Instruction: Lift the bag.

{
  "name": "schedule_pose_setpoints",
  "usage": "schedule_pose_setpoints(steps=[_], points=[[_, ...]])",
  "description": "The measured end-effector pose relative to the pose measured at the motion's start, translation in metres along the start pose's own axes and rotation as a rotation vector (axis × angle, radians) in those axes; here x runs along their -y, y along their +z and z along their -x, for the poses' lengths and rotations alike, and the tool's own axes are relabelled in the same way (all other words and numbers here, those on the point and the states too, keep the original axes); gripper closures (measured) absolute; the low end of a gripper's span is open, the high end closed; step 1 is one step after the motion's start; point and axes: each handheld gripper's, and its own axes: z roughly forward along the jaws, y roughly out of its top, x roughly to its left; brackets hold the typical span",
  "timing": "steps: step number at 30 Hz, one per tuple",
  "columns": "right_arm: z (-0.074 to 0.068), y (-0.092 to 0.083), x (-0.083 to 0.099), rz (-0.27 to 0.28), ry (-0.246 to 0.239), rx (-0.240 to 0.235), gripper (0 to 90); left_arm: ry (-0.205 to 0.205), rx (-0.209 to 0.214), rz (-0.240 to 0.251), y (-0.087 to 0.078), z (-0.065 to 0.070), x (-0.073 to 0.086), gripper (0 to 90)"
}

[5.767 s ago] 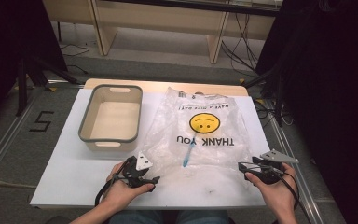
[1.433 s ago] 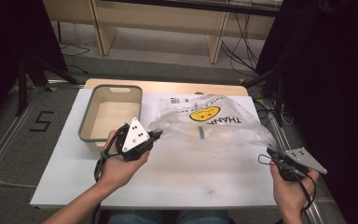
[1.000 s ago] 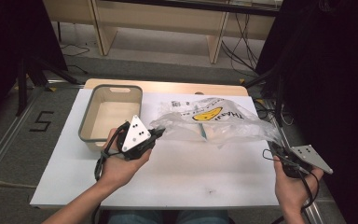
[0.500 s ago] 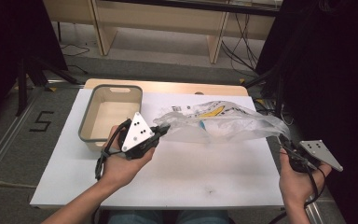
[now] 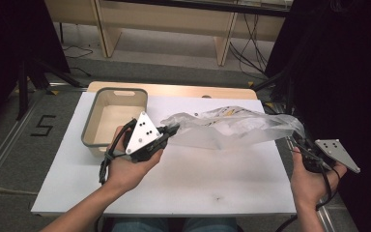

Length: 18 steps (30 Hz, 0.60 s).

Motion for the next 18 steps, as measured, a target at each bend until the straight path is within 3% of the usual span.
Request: schedule_pose_setpoints(steps=[8, 18], points=[[-0.001, 0.001, -0.006, 0.017, 0.007, 0.002, 90.0, 0.011, -0.004, 0.038, -0.004, 0.000, -0.012, 89.6], [0.000, 0.002, -0.006, 0.012, 0.011, 0.003, 90.0, -0.004, -0.025, 0.040, -0.005, -0.008, -0.012, 89.6]])
